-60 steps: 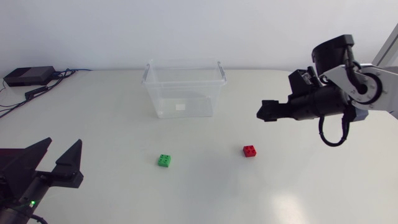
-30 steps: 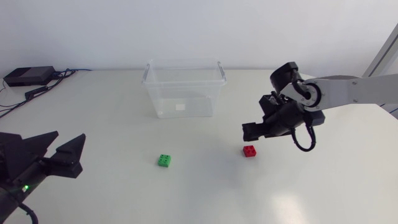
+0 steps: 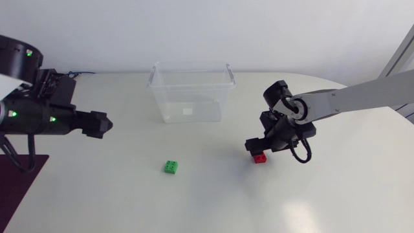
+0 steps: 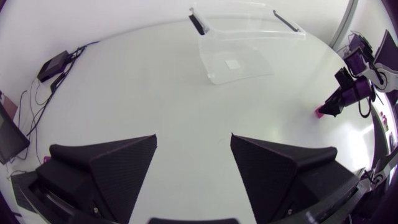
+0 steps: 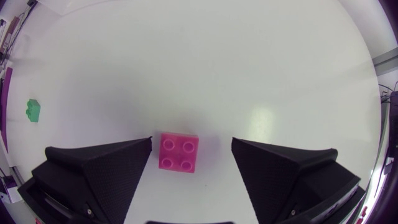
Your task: Place the duplo bricks in the container
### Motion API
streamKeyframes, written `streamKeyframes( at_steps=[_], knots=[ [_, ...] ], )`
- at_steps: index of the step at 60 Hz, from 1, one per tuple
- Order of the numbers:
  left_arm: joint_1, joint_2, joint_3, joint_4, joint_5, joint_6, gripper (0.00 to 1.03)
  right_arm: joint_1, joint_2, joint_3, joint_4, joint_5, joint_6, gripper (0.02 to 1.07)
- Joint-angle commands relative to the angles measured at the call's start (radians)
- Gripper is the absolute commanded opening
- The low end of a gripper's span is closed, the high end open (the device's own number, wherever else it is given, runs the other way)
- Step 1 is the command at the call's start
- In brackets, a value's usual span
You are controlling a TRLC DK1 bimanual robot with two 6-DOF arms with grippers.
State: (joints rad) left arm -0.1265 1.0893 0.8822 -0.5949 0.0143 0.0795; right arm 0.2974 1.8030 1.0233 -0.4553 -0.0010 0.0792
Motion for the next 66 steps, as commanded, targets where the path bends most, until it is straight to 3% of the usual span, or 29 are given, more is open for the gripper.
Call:
streamKeyframes(
  at_steps=[1, 12, 18, 35, 56, 66],
  knots=[
    [-0.033, 0.078, 0.083, -0.039, -0.011, 0.052, 0.83, 0.002, 0.045, 0.020, 0.018, 0.010, 0.027, 0.91],
    [-0.042, 0.207, 0.147, -0.072, -0.002, 0.078, 0.84, 0.016, 0.067, 0.024, 0.026, 0.019, 0.030, 0.82],
    [-0.044, 0.284, 0.161, -0.094, 0.032, 0.069, 0.96, 0.016, 0.067, 0.021, 0.027, 0.025, 0.030, 0.73],
    [-0.176, 0.409, 0.159, -0.105, 0.075, 0.045, 0.96, 0.045, 0.044, -0.019, 0.038, 0.045, 0.016, 0.33],
    [-0.288, 0.586, 0.190, -0.102, 0.076, -0.030, 0.94, 0.051, -0.085, -0.032, 0.023, 0.098, -0.002, 0.30],
    [-0.366, 0.676, 0.201, -0.065, -0.002, -0.093, 0.94, 0.052, -0.146, -0.011, -0.011, 0.113, -0.009, 0.30]
  ],
)
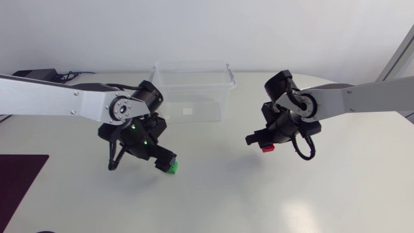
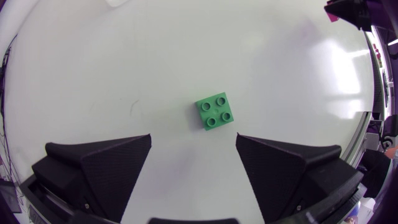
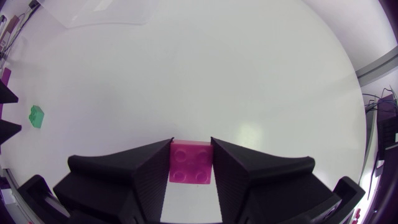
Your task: Place the duplo bricks in the container
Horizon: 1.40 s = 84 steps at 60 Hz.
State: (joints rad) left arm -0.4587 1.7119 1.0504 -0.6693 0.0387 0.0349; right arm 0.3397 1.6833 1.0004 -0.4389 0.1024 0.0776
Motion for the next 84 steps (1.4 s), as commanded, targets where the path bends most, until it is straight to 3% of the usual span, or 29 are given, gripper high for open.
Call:
streamKeyframes(
  at_steps=[1, 11, 38, 63, 84],
  knots=[
    [-0.038, 0.063, 0.034, 0.013, -0.034, -0.053, 0.94, 0.009, -0.031, 0.014, -0.031, 0.013, -0.007, 0.30],
    [-0.070, 0.124, 0.063, 0.033, -0.091, -0.086, 0.94, 0.001, -0.091, 0.029, -0.043, 0.029, -0.009, 0.30],
    [-0.094, 0.190, 0.112, 0.033, -0.099, -0.144, 0.87, -0.005, -0.168, 0.201, -0.113, 0.057, -0.025, 0.30],
    [-0.092, 0.204, 0.112, 0.048, -0.092, -0.173, 0.46, -0.007, -0.099, 0.314, -0.129, 0.069, -0.032, 0.31],
    [-0.074, 0.189, 0.088, 0.066, -0.077, -0.167, 0.37, -0.010, -0.056, 0.372, -0.107, 0.062, -0.055, 0.31]
  ],
)
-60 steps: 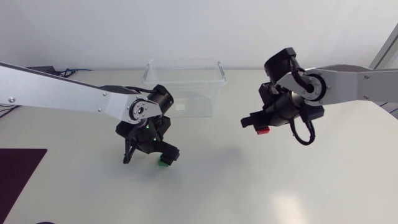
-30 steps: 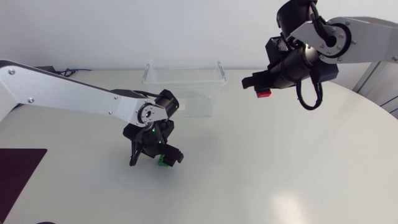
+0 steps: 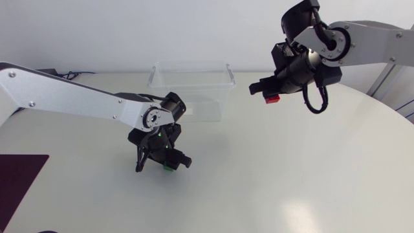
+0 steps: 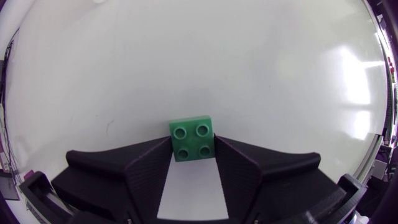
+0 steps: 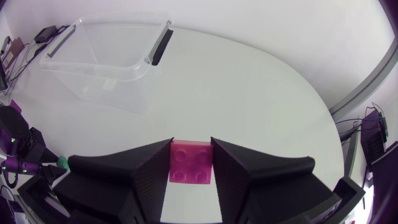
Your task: Place the duplo bricks in the container
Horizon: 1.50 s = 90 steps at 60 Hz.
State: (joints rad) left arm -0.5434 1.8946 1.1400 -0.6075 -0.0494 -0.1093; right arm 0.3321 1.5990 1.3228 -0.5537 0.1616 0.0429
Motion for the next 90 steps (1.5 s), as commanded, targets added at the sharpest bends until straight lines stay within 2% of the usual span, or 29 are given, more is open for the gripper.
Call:
streamKeyframes(
  at_steps=[1, 20, 41, 62, 75, 78, 81, 82, 84, 90],
  knots=[
    [0.013, 0.004, -0.003, 0.005, 0.011, -0.021, 0.36, -0.001, 0.032, 0.056, 0.008, 0.003, -0.020, 0.31],
    [0.031, -0.092, -0.039, -0.020, 0.013, 0.051, 0.34, 0.033, 0.150, 0.228, 0.040, -0.065, -0.020, 0.31],
    [0.115, -0.281, -0.006, -0.048, 0.013, 0.118, 0.34, 0.082, 0.305, 0.420, 0.064, -0.060, -0.026, 0.31],
    [0.138, -0.391, 0.033, -0.034, 0.013, 0.137, 0.35, 0.113, 0.400, 0.484, 0.186, -0.053, -0.060, 0.32],
    [0.165, -0.445, 0.035, 0.005, 0.013, 0.146, 0.35, 0.125, 0.503, 0.609, 0.199, -0.047, -0.077, 0.34],
    [0.172, -0.454, 0.035, 0.017, 0.014, 0.149, 0.35, 0.125, 0.526, 0.632, 0.201, -0.039, -0.077, 0.44],
    [0.181, -0.462, 0.035, 0.037, 0.016, 0.151, 0.35, 0.125, 0.549, 0.653, 0.196, -0.037, -0.077, 0.69],
    [0.186, -0.465, 0.037, 0.043, 0.016, 0.151, 0.35, 0.125, 0.558, 0.661, 0.193, -0.037, -0.078, 0.82],
    [0.192, -0.471, 0.037, 0.057, 0.019, 0.152, 0.35, 0.125, 0.567, 0.668, 0.190, -0.036, -0.080, 1.02],
    [0.209, -0.480, 0.041, 0.114, 0.033, 0.157, 0.35, 0.127, 0.569, 0.658, 0.190, -0.030, -0.084, 1.03]
  ],
)
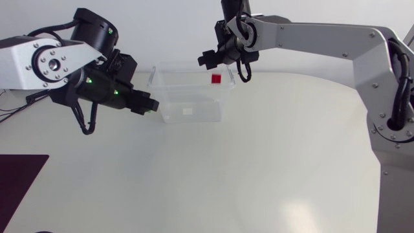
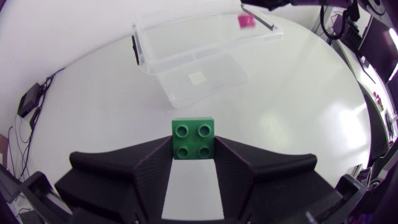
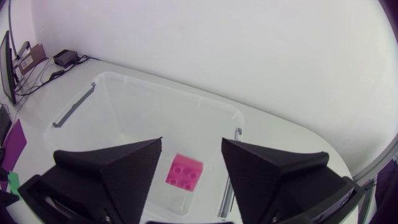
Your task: Place the duplo bricks in the container
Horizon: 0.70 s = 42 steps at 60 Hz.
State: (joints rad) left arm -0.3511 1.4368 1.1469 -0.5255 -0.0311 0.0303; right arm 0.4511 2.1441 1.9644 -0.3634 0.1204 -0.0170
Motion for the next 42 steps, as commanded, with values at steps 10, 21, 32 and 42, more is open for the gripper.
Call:
streamKeyframes(
  at_steps=[10, 21, 32, 42],
  knots=[
    [0.034, -0.019, 0.065, 0.136, 0.022, 0.031, 0.35, 0.006, -0.067, -0.052, 0.011, 0.013, -0.024, 1.03],
    [0.026, 0.071, 0.143, 0.234, 0.025, 0.046, 0.36, 0.006, -0.305, -0.295, 0.037, 0.010, -0.035, 1.03],
    [0.004, 0.194, 0.246, 0.302, 0.025, 0.046, 0.36, 0.006, -0.563, -0.616, 0.089, -0.002, -0.063, 1.03],
    [-0.002, 0.306, 0.333, 0.337, 0.040, 0.045, 0.36, 0.014, -0.777, -0.868, 0.115, -0.034, -0.084, 1.03]
  ],
)
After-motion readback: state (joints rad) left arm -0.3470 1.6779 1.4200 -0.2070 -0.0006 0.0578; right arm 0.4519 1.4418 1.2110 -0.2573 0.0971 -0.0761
